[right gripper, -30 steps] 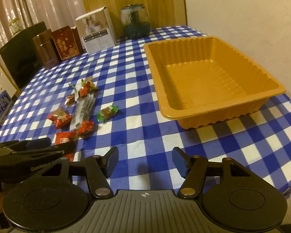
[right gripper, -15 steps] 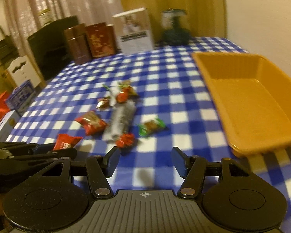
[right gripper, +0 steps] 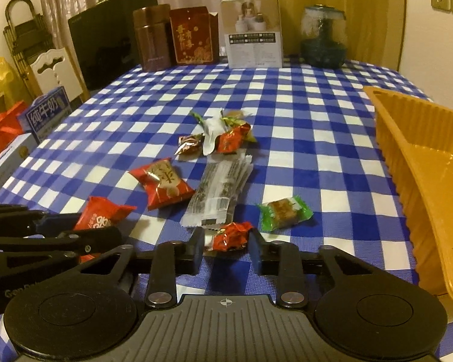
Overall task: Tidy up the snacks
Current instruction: 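Grasp the red candy pack with the left tool while the right tool grasps a small red wrapped candy, then carry both candies over the orange tray and open both tools to drop them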
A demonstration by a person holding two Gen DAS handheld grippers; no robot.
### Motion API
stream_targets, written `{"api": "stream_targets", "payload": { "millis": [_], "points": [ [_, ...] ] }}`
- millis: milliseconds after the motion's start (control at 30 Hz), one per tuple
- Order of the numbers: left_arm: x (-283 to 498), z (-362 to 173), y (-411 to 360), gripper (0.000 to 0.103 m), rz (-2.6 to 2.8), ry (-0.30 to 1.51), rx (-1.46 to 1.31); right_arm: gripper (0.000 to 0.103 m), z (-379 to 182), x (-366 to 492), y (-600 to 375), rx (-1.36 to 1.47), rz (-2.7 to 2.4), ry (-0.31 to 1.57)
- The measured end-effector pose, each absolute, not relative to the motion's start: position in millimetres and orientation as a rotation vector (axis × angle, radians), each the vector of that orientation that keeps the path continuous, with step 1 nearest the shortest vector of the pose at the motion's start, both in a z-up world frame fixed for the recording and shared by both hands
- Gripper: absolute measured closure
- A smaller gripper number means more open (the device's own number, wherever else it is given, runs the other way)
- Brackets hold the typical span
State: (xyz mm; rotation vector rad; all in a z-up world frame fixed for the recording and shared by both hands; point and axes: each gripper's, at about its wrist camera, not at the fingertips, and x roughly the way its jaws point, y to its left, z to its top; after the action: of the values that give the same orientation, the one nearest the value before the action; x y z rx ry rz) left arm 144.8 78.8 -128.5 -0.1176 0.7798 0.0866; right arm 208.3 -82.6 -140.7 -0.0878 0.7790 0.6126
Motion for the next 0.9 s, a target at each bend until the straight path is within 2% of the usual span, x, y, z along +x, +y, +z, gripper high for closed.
{"api": "stream_targets", "payload": {
  "millis": [67, 400, 900],
  "points": [
    [145, -128, 78, 0.076, 0.084, 0.781, -0.121, 0.077, -141, 207, -84, -0.086, 0.605, 0.782],
    [144, -116, 66, 0.076, 0.047, 0.767, -0.131, 0.078, -121, 195, -98, -0.074, 0.563, 0.737],
    [171, -62, 2, 0.076, -0.128, 0.683, -0.138, 0.078, -53, 187, -177, 0.001, 0.364, 0.579]
  ]
}}
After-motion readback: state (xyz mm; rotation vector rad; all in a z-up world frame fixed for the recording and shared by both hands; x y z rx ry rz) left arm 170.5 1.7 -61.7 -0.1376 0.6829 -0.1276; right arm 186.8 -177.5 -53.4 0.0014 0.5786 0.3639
